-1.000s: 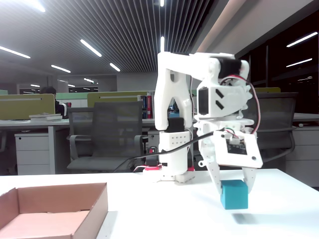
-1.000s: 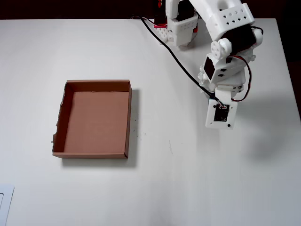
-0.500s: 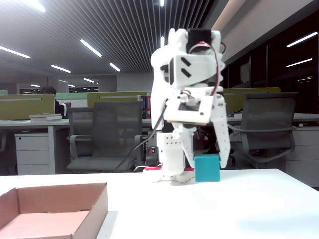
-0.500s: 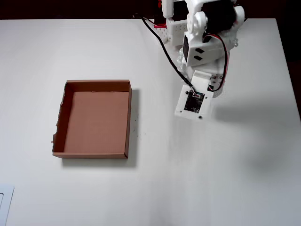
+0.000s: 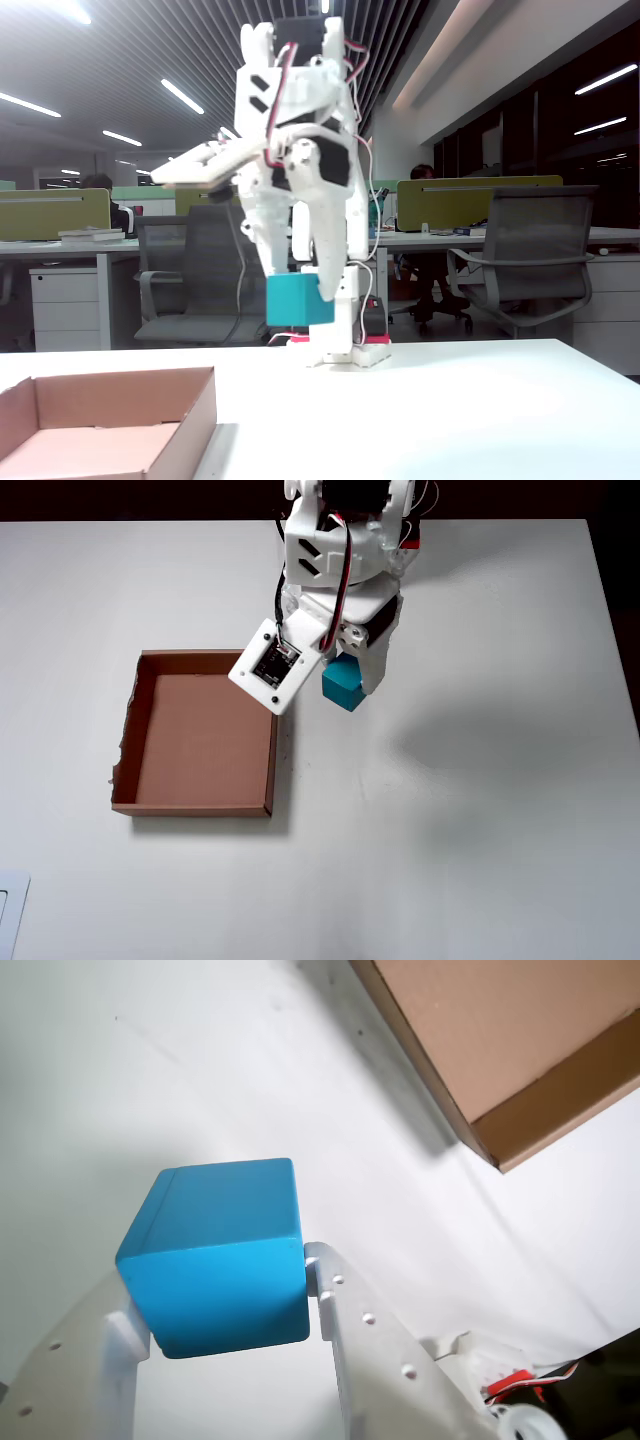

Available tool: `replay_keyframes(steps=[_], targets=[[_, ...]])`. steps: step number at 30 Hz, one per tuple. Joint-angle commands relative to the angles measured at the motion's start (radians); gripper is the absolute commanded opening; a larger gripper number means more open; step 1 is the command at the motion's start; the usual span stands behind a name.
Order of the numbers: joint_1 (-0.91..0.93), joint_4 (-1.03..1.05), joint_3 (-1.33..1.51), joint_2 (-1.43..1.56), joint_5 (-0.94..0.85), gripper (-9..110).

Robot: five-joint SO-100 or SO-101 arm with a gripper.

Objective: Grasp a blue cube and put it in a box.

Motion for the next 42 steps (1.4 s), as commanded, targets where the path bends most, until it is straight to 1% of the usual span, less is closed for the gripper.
replay_keyframes(steps=[1, 8, 15, 28, 42], targets=[[0.074, 0.006, -0.08, 0.018, 0.003, 14], [0.241, 0.006, -0.172, -0.067, -0.003, 14], [0.345, 0.002, -0.245, -0.173, -0.009, 14], [0.433, -0.029, -0.345, -0.416, -0.012, 14], [0.459, -0.155, -0.337, -0.592, -0.014, 14]])
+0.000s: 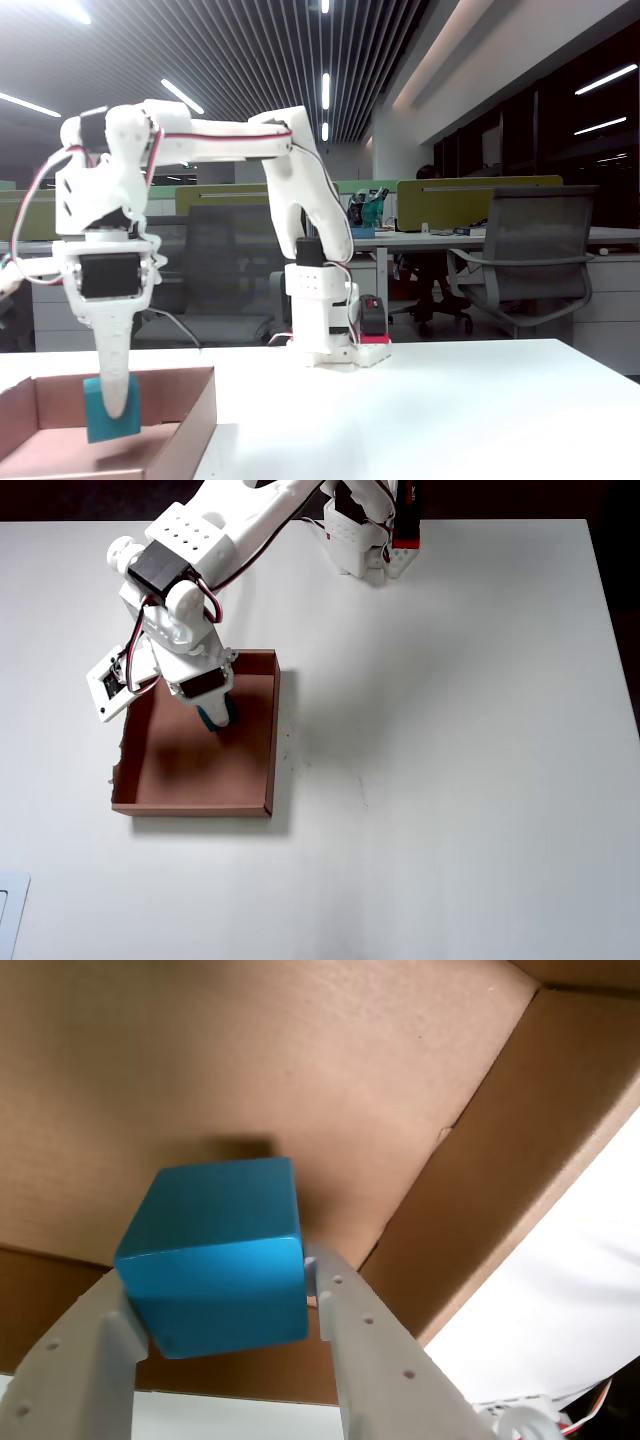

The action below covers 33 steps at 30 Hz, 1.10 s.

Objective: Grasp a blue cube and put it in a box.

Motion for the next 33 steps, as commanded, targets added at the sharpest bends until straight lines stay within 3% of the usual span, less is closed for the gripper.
replay_keyframes(steps=[1, 24, 33], targets=[[0.005, -0.037, -0.014, 0.002, -0.011, 14], [0.021, -0.087, -0.018, -0.104, -0.011, 15], [0.011, -0.074, -0.011, -0.078, -0.011, 25]])
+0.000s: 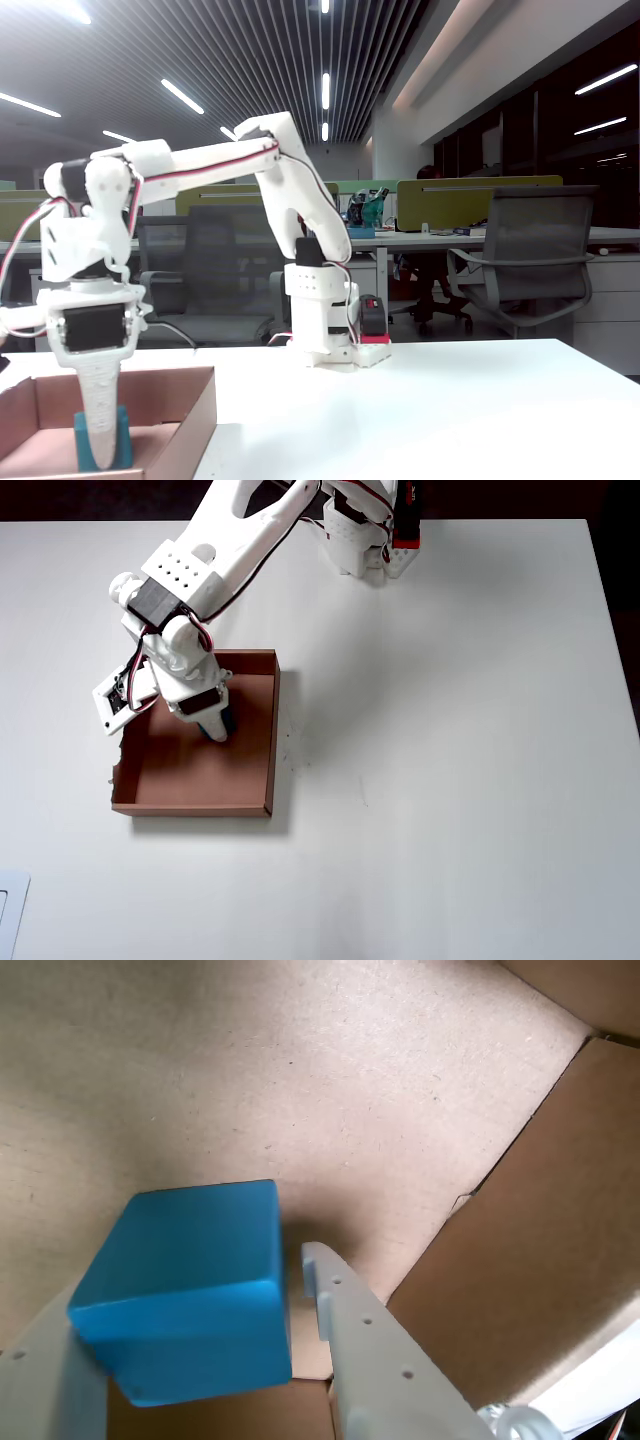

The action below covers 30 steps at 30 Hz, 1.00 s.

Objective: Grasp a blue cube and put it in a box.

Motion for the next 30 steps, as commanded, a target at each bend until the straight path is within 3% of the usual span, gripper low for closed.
replay_keyframes(steps=[1, 16, 30], targets=[[-0.012, 0.009, -0.008, 0.051, -0.006, 26], [-0.02, 0.031, 0.086, 0.19, -0.04, 31], [-0.098, 0.034, 0.515, 0.795, -0.229, 30]])
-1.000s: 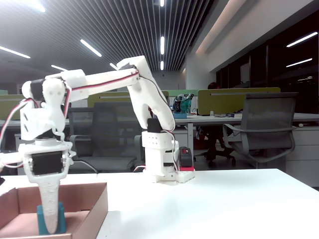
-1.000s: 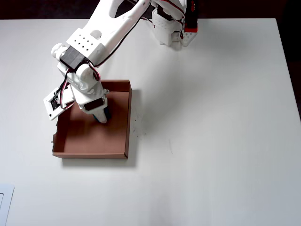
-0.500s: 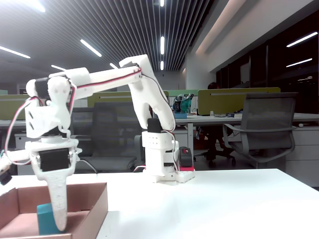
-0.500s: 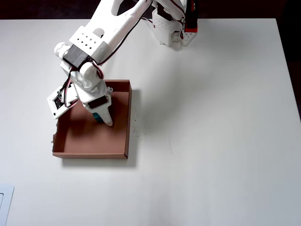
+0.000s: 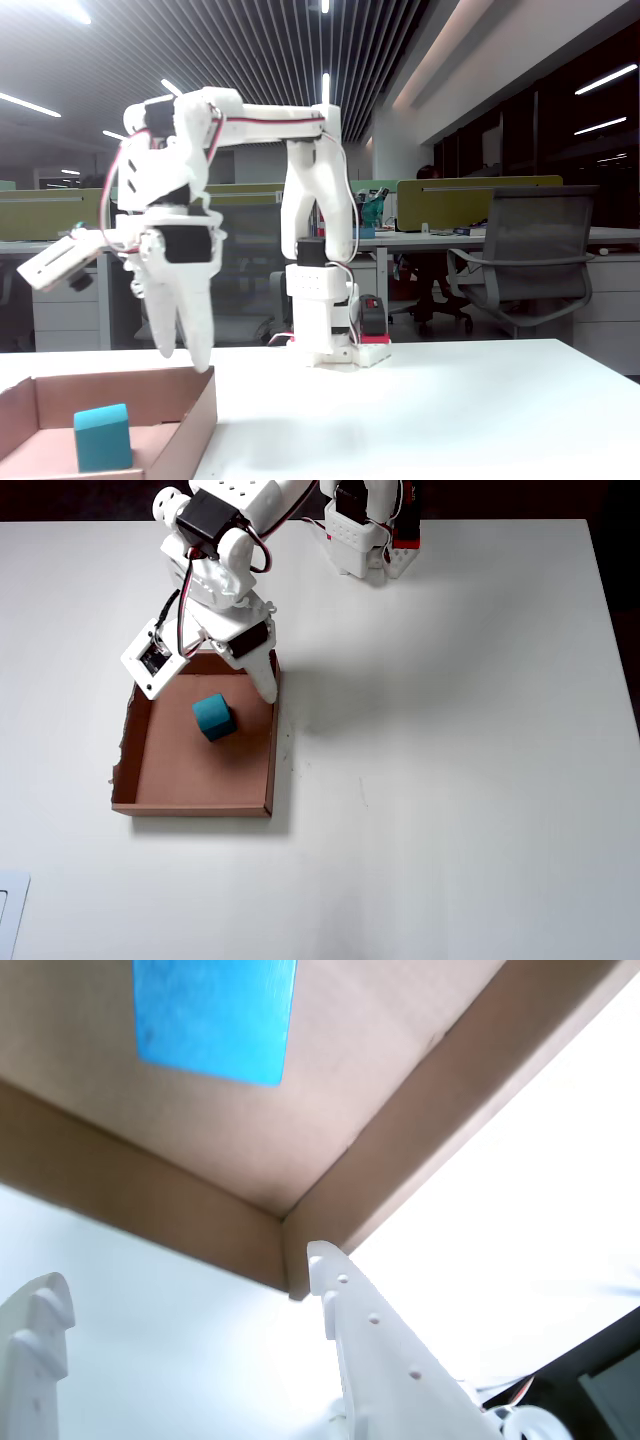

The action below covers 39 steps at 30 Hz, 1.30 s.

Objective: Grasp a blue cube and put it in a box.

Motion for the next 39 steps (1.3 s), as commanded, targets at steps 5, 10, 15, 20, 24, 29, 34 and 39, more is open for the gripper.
replay_keyframes(steps=[5, 10, 15, 20, 24, 29, 34, 39], targets=[[-0.071, 0.012, 0.135, 0.342, -0.057, 30], [-0.114, 0.051, 0.219, 0.492, -0.083, 30], [-0.149, 0.061, 0.334, 0.663, -0.121, 30], [-0.158, 0.077, 0.419, 0.787, -0.143, 30], [-0.161, 0.081, 0.489, 0.877, -0.158, 30], [-0.146, 0.083, 0.601, 1.029, -0.201, 30], [-0.144, 0.084, 0.723, 1.197, -0.235, 30], [-0.16, 0.084, 0.851, 1.348, -0.245, 30]])
